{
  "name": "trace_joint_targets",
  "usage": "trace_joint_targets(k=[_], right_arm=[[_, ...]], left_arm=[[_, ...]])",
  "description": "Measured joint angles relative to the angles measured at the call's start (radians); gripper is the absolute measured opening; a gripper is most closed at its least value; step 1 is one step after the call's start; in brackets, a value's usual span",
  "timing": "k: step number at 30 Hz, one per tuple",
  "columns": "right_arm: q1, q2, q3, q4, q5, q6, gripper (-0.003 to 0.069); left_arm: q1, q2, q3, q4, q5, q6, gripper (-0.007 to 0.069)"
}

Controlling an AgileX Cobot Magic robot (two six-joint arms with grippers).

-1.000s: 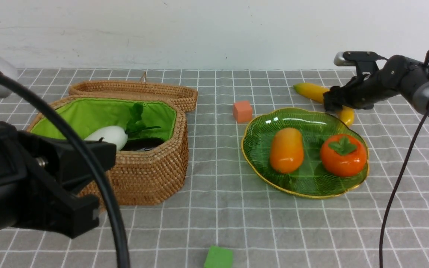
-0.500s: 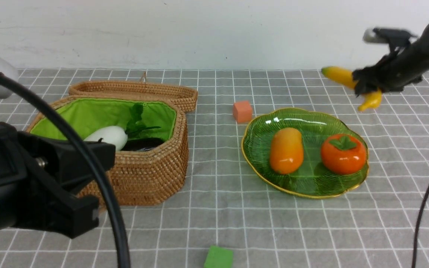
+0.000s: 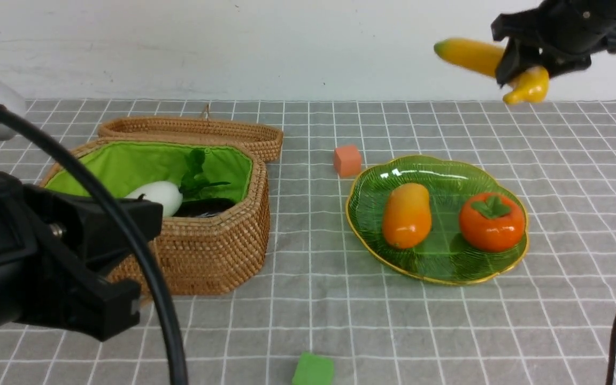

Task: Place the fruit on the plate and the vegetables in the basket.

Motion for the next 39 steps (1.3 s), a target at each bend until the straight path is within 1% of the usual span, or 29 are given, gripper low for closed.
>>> trace_joint_targets(k=[2,4,7,10,12,14,16,17,18,19,20,23,25,26,27,28,29,31,33,34,35,36,38,39], right_arm=[[0.033,-0.053,0.147,-0.011,-0.021,0.037,0.0324],[0.064,-0.075,0.278,-0.016,-0.097,0.079,0.0324],[0.085,-0.064,0.396,-0.021,-0.198,0.158,0.0324],[0.085,-0.028,0.443,-0.032,-0.261,0.241,0.0324],[0.084,-0.007,0.448,-0.04,-0.293,0.28,0.0325],[0.084,0.006,0.448,-0.041,-0.316,0.299,0.0343],[0.084,0.014,0.448,-0.037,-0.336,0.307,0.0395],[0.084,0.014,0.448,-0.033,-0.342,0.31,0.0439],[0.084,0.013,0.448,-0.028,-0.346,0.31,0.0514],[0.084,0.011,0.448,-0.026,-0.345,0.31,0.0567],[0.084,0.008,0.448,-0.026,-0.341,0.309,0.0598],[0.084,-0.017,0.448,-0.024,-0.313,0.282,0.0662],[0.085,-0.05,0.449,-0.021,-0.278,0.242,0.0666],[0.086,-0.089,0.449,-0.021,-0.239,0.205,0.0647],[0.09,-0.128,0.45,-0.025,-0.207,0.178,0.0613],[0.091,-0.135,0.45,-0.025,-0.2,0.174,0.0605],[0.1,-0.191,0.462,-0.035,-0.157,0.155,0.054],[0.119,-0.275,0.498,-0.056,-0.114,0.143,0.0444],[0.142,-0.381,0.585,-0.083,-0.091,0.143,0.0293],[0.151,-0.437,0.624,-0.09,-0.089,0.143,0.0238],[0.165,-0.506,0.697,-0.097,-0.089,0.143,0.0147],[0.175,-0.565,0.75,-0.101,-0.089,0.143,0.009],[0.187,-0.669,0.848,-0.105,-0.088,0.153,0.0011],[0.189,-0.738,0.913,-0.105,-0.085,0.167,-0.001]], left_arm=[[0.0,0.0,0.0,0.0,0.002,0.002,0.0006],[0.0,0.0,0.0,0.0,0.002,0.003,0.0006],[0.0,0.0,0.0,0.0,0.004,0.003,0.0008],[0.0,0.0,0.0,0.0,0.013,0.005,0.0008],[0.0,0.0,0.0,0.0,0.019,0.017,0.0008],[0.0,0.0,0.0,0.0,0.023,0.025,0.0008],[0.0,0.0,0.0,0.0,0.026,0.029,0.0009],[0.0,0.0,0.0,0.0,0.026,0.03,0.0011],[0.0,0.0,0.0,0.0,0.026,0.03,0.0013],[0.0,0.0,0.0,0.0,0.026,0.03,0.0013],[0.0,0.0,0.0,0.0,0.027,0.03,0.0015],[0.0,0.0,0.0,0.0,0.03,0.03,0.0015],[0.0,0.0,0.0,0.003,0.03,0.034,0.0014],[0.0,-0.006,0.0,0.003,0.029,0.036,0.0008],[0.0,-0.015,0.001,-0.001,0.024,0.036,0.0],[0.0,-0.018,0.001,-0.003,0.022,0.037,-0.0005],[0.0,-0.049,0.016,-0.017,-0.007,0.037,-0.0013],[0.0,-0.114,0.072,-0.04,-0.064,0.037,-0.0013],[0.0,-0.209,0.165,-0.057,-0.145,0.034,-0.0013],[0.0,-0.259,0.207,-0.06,-0.179,0.033,-0.0013],[0.0,-0.314,0.273,-0.062,-0.241,0.031,-0.0013],[0.0,-0.354,0.326,-0.062,-0.283,0.03,-0.0013],[0.0,-0.408,0.419,-0.062,-0.356,0.03,-0.0013],[0.0,-0.434,0.457,-0.062,-0.396,0.03,-0.0013]])
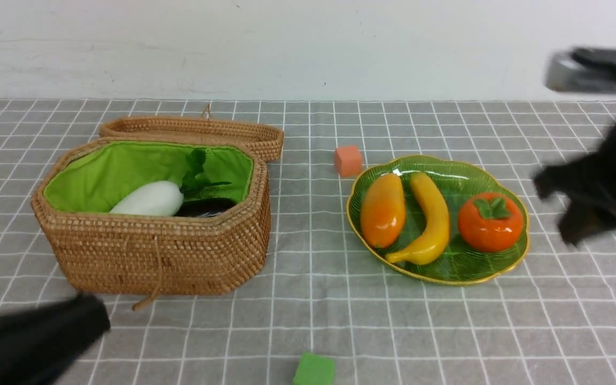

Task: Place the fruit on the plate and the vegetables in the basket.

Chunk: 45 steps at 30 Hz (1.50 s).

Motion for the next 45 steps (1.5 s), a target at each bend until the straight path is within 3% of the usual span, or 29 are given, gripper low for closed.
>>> trace_joint_targets(k=[10,14,19,25,30,35,37,42,45], right_arm=[[0.003,-0.463,0.402,-0.008,-0.029,0.075,-0.0014],[0.003,-0.654,0.534,-0.014,-0.183,0.077,-0.0009],[0.004,-0.807,0.623,-0.038,-0.332,0.076,-0.0007],[0.004,-0.885,0.652,-0.047,-0.323,0.076,-0.0001],[-0.001,-0.891,0.666,-0.143,-0.329,0.007,0.0],[-0.202,-1.031,0.899,-0.127,-0.62,-0.168,-0.0019],[-0.241,-1.089,0.988,-0.099,-0.687,-0.189,-0.0018],[-0.274,-1.236,1.2,-0.067,-0.777,-0.199,-0.0018],[-0.274,-1.245,1.202,-0.079,-0.779,-0.199,-0.0018]], left_arm=[[0.0,-0.035,0.125,0.0,-0.037,0.0,-0.0013],[0.0,-0.035,0.136,0.0,0.037,0.0,-0.0013],[0.0,-0.035,0.136,0.0,0.123,0.0,-0.0013],[0.0,-0.035,0.137,0.0,0.216,-0.001,-0.0013],[0.0,-0.035,0.137,0.0,0.264,-0.001,-0.001],[0.0,-0.036,0.137,-0.001,0.324,-0.001,-0.0006],[0.0,-0.035,0.137,-0.001,0.341,-0.001,-0.0006],[0.0,-0.035,0.137,-0.003,0.379,-0.001,-0.0005],[0.0,-0.038,0.137,-0.003,0.389,-0.001,-0.0003]])
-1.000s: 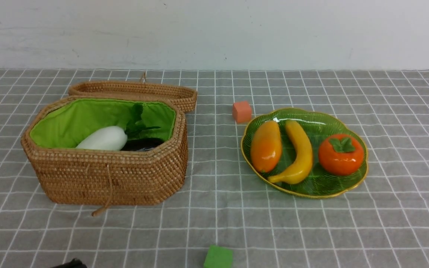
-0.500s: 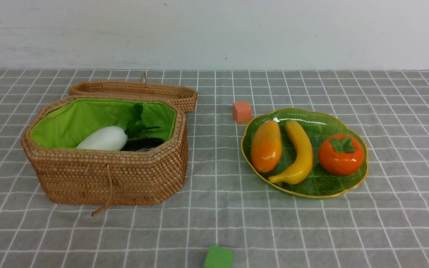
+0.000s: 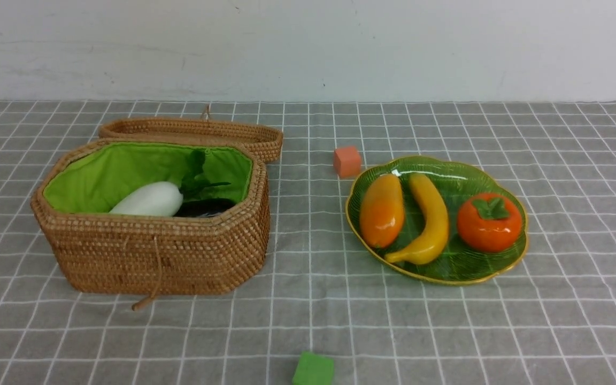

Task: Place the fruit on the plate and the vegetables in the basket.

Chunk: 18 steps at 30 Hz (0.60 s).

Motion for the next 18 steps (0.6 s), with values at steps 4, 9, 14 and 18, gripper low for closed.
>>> trace_joint_targets(k=[4,9,14,18], right_arm=[[0.0,0.0,0.0,-0.006,0.0,0.001,-0.0018],[0.0,-0.001,0.0,-0.007,-0.001,0.001,-0.0018],[0.0,-0.001,0.0,-0.007,-0.001,0.001,-0.0018],[0.0,-0.001,0.0,-0.007,-0.001,0.001,-0.0014]], left_arm=[[0.0,0.0,0.0,0.001,0.008,0.0,-0.0002],[0.0,0.0,0.0,0.001,0.011,0.0,-0.0002],[0.0,0.0,0.0,0.001,0.011,0.0,0.0002],[0.0,0.0,0.0,0.001,0.011,0.0,0.0006]])
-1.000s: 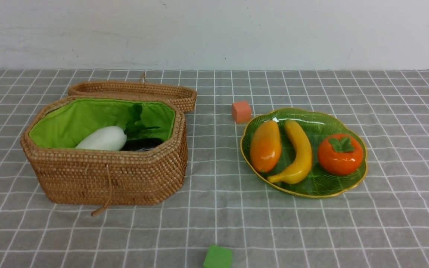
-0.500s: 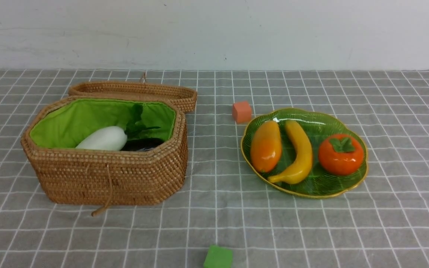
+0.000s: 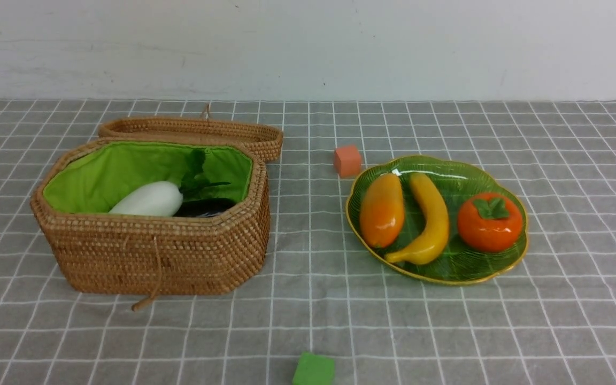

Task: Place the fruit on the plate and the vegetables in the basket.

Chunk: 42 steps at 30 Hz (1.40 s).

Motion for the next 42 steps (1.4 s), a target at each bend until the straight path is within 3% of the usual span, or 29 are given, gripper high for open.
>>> trace_joint_targets(k=[11,14,15,16,17,21,25,32,42], right_arm=[[0.0,0.0,0.0,0.0,0.0,0.0,-0.0007],[0.0,0.0,0.0,0.0,0.0,0.0,-0.0007],[0.0,0.0,0.0,0.0,0.0,0.0,-0.0005],[0.0,0.0,0.0,0.0,0.0,0.0,-0.0005],[0.0,0.0,0.0,0.0,0.0,0.0,-0.0003],[0.0,0.0,0.0,0.0,-0.001,0.0,0.0],[0.0,0.0,0.0,0.0,-0.001,0.0,0.0003],[0.0,0.0,0.0,0.0,-0.001,0.0,0.001],[0.0,0.0,0.0,0.0,-0.001,0.001,0.0021]], left_arm=[[0.004,0.0,0.0,0.021,-0.005,0.0,0.0015],[0.073,-0.03,0.001,0.012,-0.057,0.004,0.0015],[0.197,-0.073,0.001,-0.027,-0.122,0.02,0.0013],[0.197,-0.079,0.001,-0.033,-0.13,0.024,0.0013],[0.273,-0.101,0.001,-0.061,-0.164,0.041,0.0011],[0.612,-0.245,0.046,-0.296,-0.307,0.25,0.0004],[0.806,-0.314,0.148,-0.485,-0.305,0.434,-0.0013],[0.816,-0.315,0.244,-0.493,-0.136,0.446,-0.0013],[0.798,-0.315,0.244,-0.488,-0.134,0.445,-0.0013]])
